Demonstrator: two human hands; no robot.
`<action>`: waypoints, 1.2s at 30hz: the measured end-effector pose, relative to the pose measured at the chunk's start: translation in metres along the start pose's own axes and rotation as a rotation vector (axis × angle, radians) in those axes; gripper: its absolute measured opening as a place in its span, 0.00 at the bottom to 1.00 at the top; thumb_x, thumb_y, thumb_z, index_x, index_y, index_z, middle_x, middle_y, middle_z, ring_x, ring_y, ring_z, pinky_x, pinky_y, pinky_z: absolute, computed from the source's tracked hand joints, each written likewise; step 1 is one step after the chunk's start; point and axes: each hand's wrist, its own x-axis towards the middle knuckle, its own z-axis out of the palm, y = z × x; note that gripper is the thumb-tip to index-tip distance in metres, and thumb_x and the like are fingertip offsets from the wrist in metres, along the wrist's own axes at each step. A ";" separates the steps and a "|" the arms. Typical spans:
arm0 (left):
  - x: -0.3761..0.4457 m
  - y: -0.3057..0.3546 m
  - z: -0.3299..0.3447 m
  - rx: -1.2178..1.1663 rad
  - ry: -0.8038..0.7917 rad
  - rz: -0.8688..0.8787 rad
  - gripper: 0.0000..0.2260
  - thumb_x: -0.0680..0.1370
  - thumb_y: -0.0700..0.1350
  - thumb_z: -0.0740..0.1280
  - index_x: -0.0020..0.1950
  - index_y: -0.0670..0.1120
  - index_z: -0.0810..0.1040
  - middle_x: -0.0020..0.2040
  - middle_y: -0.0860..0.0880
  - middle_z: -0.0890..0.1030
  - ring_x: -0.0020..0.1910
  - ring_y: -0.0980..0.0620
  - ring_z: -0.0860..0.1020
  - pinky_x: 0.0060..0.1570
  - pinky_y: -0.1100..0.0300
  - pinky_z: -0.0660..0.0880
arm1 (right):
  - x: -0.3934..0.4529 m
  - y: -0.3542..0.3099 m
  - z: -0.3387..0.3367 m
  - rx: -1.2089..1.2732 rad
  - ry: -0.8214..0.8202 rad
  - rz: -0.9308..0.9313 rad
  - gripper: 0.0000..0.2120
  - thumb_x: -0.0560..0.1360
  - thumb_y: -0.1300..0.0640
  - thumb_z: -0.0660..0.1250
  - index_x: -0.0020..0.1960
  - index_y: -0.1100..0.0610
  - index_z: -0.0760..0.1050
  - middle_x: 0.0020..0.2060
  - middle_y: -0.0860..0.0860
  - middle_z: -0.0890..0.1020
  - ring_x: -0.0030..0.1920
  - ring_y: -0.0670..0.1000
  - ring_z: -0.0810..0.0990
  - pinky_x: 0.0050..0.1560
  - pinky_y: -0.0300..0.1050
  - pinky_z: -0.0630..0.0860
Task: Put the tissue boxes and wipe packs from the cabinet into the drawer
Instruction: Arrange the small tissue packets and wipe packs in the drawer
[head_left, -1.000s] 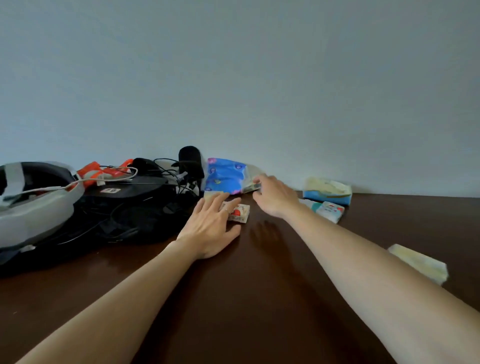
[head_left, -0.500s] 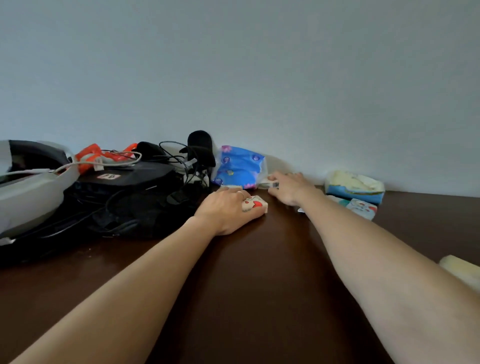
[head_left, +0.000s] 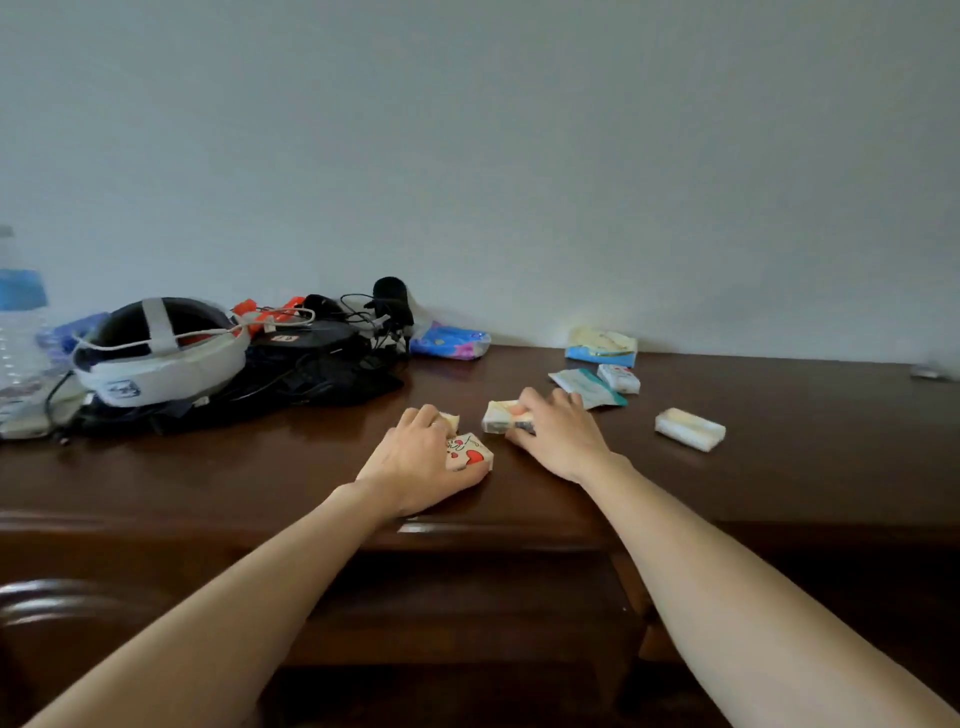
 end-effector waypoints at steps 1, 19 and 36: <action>-0.019 0.004 -0.004 -0.014 0.025 0.000 0.39 0.70 0.75 0.58 0.65 0.45 0.78 0.60 0.52 0.74 0.63 0.50 0.70 0.64 0.52 0.72 | -0.020 -0.002 -0.005 0.011 0.016 -0.003 0.19 0.79 0.38 0.64 0.64 0.47 0.69 0.62 0.57 0.75 0.65 0.60 0.71 0.57 0.56 0.73; -0.214 0.053 0.022 -0.335 0.339 0.168 0.25 0.74 0.57 0.74 0.66 0.45 0.80 0.65 0.54 0.78 0.62 0.56 0.76 0.59 0.60 0.77 | -0.239 -0.034 0.016 0.593 0.284 0.046 0.12 0.80 0.44 0.68 0.60 0.47 0.72 0.58 0.46 0.78 0.55 0.48 0.80 0.52 0.52 0.80; -0.314 -0.024 0.235 -0.557 -0.087 -0.564 0.24 0.72 0.61 0.75 0.61 0.53 0.72 0.47 0.56 0.83 0.40 0.62 0.80 0.32 0.76 0.71 | -0.328 0.019 0.248 0.740 -0.202 0.488 0.10 0.81 0.41 0.64 0.58 0.44 0.70 0.54 0.47 0.80 0.53 0.50 0.81 0.47 0.46 0.80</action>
